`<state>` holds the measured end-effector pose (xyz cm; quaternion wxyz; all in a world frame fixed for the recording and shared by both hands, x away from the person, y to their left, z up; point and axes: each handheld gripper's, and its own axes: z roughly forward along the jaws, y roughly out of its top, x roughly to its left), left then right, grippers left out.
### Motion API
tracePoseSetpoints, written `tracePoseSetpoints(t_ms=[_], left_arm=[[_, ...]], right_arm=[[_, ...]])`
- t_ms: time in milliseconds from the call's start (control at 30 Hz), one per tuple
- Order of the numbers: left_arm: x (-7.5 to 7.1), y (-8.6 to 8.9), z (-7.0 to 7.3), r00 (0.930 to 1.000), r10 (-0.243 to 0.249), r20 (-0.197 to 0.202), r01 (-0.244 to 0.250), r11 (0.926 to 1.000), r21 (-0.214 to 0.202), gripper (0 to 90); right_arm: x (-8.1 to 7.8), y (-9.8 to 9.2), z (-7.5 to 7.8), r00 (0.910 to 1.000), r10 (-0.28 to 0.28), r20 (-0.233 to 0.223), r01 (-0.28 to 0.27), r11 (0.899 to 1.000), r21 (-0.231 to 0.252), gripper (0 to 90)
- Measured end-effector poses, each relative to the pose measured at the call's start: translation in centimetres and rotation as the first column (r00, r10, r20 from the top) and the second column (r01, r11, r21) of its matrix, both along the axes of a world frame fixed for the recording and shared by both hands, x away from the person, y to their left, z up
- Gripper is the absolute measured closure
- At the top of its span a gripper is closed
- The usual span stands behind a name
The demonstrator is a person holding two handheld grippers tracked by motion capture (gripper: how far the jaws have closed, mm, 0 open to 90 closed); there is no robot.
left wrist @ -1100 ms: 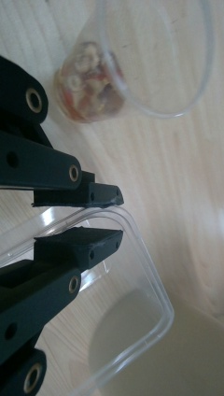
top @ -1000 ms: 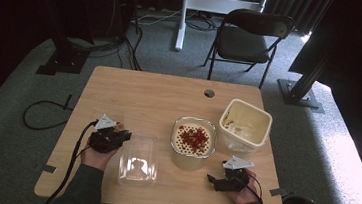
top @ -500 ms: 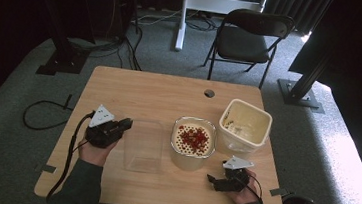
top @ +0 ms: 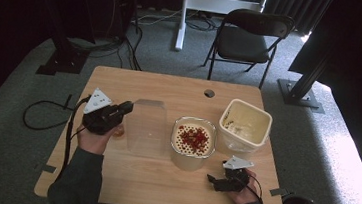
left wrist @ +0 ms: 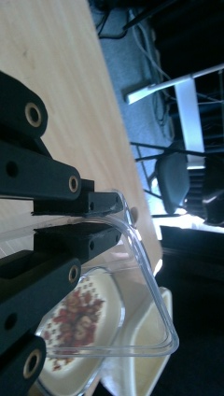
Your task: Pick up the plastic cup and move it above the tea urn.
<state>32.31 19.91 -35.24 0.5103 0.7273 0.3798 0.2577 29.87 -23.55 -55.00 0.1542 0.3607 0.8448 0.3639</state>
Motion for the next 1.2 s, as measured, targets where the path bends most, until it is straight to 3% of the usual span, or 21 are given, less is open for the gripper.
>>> tracePoseSetpoints(t_ms=[200, 633, 1033, 1200], left_arm=[[1.1, -0.8, 1.8, 0.9994, 0.002, 0.035, -0.001, 0.9998, -0.021, 85.0], [3.4, -3.9, 4.7, 0.9965, -0.024, 0.080, 0.025, 0.9996, -0.014, 85.0], [5.6, -9.8, 6.3, 0.9910, -0.091, 0.098, 0.090, 0.9959, 0.010, 85.0], [6.6, -13.3, 6.9, 0.9831, -0.140, 0.117, 0.142, 0.9899, -0.003, 85.0]], right_arm=[[0.0, 0.0, 0.0, 1.0000, 0.000, 0.000, 0.000, 1.000, 0.000, 13.9], [0.0, 0.0, 0.0, 1.0000, 0.000, -0.001, 0.000, 1.000, 0.001, 13.9], [0.0, 0.0, 0.0, 1.0000, 0.000, -0.001, 0.000, 1.000, 0.001, 13.9], [0.0, 0.0, 0.0, 1.0000, 0.000, -0.001, 0.000, 1.000, 0.000, 13.9]])
